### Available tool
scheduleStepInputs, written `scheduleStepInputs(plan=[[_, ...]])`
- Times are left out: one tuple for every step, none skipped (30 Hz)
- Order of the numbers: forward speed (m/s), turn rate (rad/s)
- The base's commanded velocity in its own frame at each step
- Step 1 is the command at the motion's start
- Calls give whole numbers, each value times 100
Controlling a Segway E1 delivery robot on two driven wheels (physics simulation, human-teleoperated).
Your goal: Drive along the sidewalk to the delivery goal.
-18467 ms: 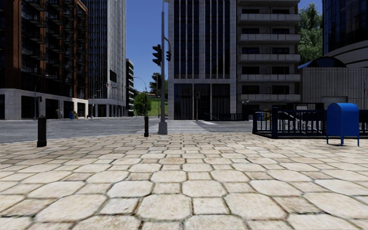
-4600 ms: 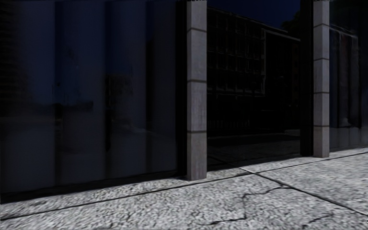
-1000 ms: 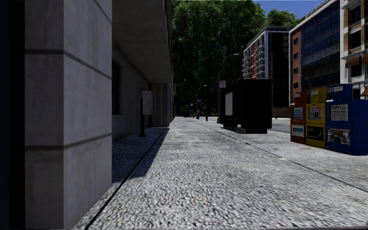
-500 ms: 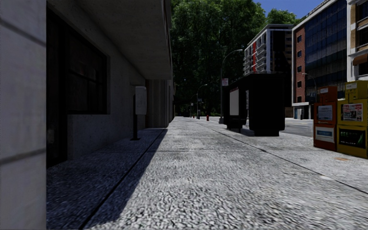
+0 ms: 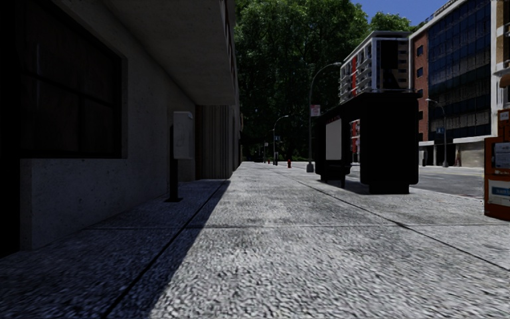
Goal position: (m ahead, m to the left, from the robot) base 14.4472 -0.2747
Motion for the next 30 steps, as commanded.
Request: scheduleStepInputs(plan=[[200, 0], [200, 0], [200, 0], [200, 0], [200, 0], [200, 0], [200, 0], [200, 0], [200, 0], [200, 0], [200, 0], [200, 0], [200, 0], [200, 0], [200, 0], [200, 0], [200, 0], [200, 0], [200, 0], [200, 0], [200, 0], [200, 0], [200, 0], [200, 0], [200, 0], [200, 0], [200, 0], [200, 0], [200, 0], [200, 0]])
